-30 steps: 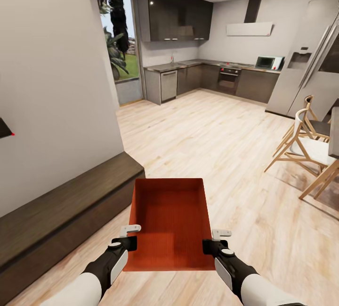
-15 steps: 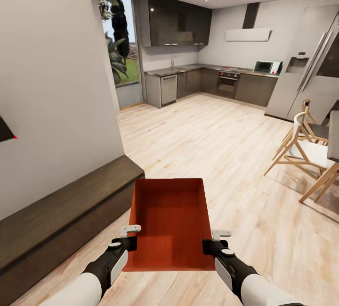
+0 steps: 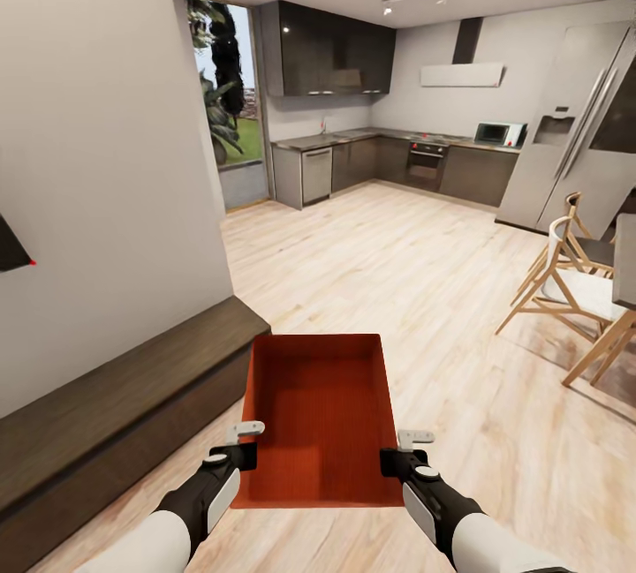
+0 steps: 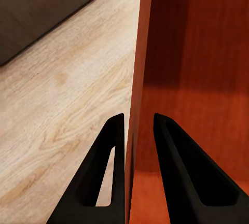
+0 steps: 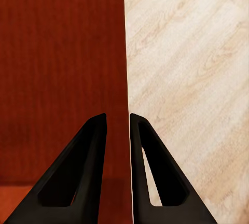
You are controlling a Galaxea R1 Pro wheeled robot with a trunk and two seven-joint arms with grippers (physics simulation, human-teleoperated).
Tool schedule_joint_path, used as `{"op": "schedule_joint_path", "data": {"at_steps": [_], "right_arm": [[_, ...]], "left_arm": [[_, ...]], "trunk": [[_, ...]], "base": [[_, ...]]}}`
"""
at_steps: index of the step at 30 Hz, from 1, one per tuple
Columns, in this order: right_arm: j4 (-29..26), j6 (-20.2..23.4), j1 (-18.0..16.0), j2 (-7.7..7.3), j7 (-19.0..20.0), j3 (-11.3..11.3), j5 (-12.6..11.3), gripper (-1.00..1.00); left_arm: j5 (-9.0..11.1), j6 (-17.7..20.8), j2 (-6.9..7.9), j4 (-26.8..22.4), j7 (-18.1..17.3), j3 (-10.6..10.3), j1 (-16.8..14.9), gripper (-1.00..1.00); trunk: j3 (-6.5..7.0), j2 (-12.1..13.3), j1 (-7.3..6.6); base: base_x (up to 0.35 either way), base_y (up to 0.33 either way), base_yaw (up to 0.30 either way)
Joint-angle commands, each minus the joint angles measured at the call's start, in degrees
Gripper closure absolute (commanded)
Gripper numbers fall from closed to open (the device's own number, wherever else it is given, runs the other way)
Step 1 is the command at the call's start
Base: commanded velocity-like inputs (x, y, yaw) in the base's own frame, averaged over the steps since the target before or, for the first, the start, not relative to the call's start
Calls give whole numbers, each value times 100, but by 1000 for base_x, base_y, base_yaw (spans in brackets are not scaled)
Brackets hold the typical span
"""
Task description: Move the two storage containers from the living room to the garage. In the garage, place one container on the floor and stack the other container on top of it (either order is fine).
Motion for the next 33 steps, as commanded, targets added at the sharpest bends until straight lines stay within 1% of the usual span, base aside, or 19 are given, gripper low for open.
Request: {"op": "schedule_joint_path", "data": {"at_steps": [1,33], "right_arm": [[-1,-19,-7,-29,-382,-27,-11,100],[-1,-25,-7,-29,-407,-32,-10,100]], "left_arm": [[-48,43,7,-13,72,20,-2,100],[-48,42,7,-5,72,20,-2,100]], "trunk": [[-2,-11,3],[291,-11,3]], "base": [[0,0,0],[0,0,0]]}}
